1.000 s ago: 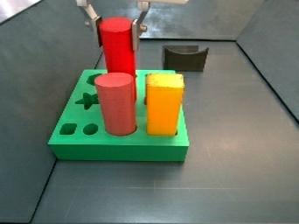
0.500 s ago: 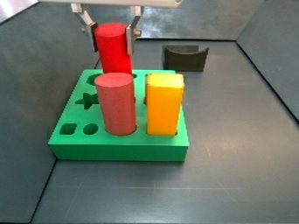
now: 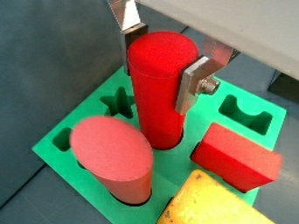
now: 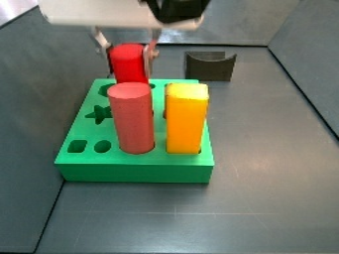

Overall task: Pick up the round object. Move up. Place the round object on the fixture. Regrasp the round object. Move to above the board. Insert the round object.
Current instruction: Insert the round object.

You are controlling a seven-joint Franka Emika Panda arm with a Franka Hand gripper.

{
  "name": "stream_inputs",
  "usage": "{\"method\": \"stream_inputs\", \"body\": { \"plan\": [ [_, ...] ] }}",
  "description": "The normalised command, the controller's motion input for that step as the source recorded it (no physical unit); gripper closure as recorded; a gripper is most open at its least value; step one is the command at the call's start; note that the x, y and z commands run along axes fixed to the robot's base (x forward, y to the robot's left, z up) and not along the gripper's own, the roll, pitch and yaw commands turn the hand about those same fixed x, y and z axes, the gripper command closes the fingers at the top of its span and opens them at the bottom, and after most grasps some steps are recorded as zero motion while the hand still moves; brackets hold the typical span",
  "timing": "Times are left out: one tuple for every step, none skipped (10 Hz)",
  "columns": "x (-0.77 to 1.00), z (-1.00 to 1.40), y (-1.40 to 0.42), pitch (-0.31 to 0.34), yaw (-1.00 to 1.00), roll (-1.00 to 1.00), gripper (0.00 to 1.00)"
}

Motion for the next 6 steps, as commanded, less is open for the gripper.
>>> {"method": "stream_inputs", "body": {
  "plan": [
    [0.17,-0.32,0.07,0.071,-0.06,-0.04,1.00],
    [0.14,-0.29,0.07,0.037,-0.05,-0.06,1.00],
    [0.02,-0.27,0.07,0.000,-0.05,-0.07,1.00],
    [0.00,-0.18,0.04,-0.041,0.00,-0.09,1.00],
    [0.00,-0.22,0.11,-0.076,0.00,-0.16,1.00],
    [0.01,-0.17,0.04,-0.029,0.00,-0.09,1.00]
  ]
}}
